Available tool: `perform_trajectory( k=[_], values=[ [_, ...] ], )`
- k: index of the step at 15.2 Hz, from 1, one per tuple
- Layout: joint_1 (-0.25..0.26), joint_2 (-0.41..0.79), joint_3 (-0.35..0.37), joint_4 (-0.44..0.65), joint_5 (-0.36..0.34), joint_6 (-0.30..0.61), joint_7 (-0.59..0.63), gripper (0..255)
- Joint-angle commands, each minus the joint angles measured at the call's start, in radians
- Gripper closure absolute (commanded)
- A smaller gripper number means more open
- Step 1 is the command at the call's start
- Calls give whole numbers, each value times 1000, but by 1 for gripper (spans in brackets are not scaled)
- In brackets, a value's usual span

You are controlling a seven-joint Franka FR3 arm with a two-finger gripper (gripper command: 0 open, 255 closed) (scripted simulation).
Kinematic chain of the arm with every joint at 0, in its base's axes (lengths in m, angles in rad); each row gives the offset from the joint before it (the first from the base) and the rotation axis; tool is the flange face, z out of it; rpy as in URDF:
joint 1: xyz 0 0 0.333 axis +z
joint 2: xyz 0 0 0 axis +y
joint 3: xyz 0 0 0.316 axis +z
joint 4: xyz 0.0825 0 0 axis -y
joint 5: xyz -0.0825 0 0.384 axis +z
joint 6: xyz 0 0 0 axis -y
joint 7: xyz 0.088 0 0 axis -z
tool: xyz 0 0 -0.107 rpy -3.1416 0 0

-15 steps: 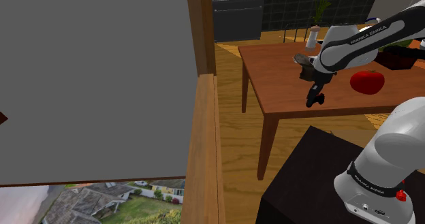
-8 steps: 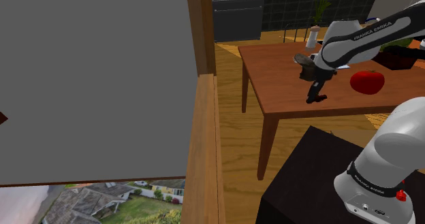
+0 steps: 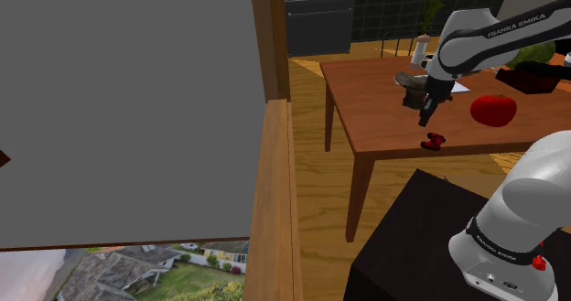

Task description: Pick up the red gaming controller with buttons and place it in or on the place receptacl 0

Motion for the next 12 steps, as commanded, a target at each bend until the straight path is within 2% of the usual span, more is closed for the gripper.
perform_trajectory(
  k=[1, 2, 7, 12],
  values=[
    [0, 0, 0, 0, 0, 0, 0, 255],
    [0, 0, 0, 0, 0, 0, 0, 0],
    [-137, 64, -48, -24, -11, 125, 200, 0],
    [-129, 116, -71, -49, -8, 201, 199, 0]
  ],
)
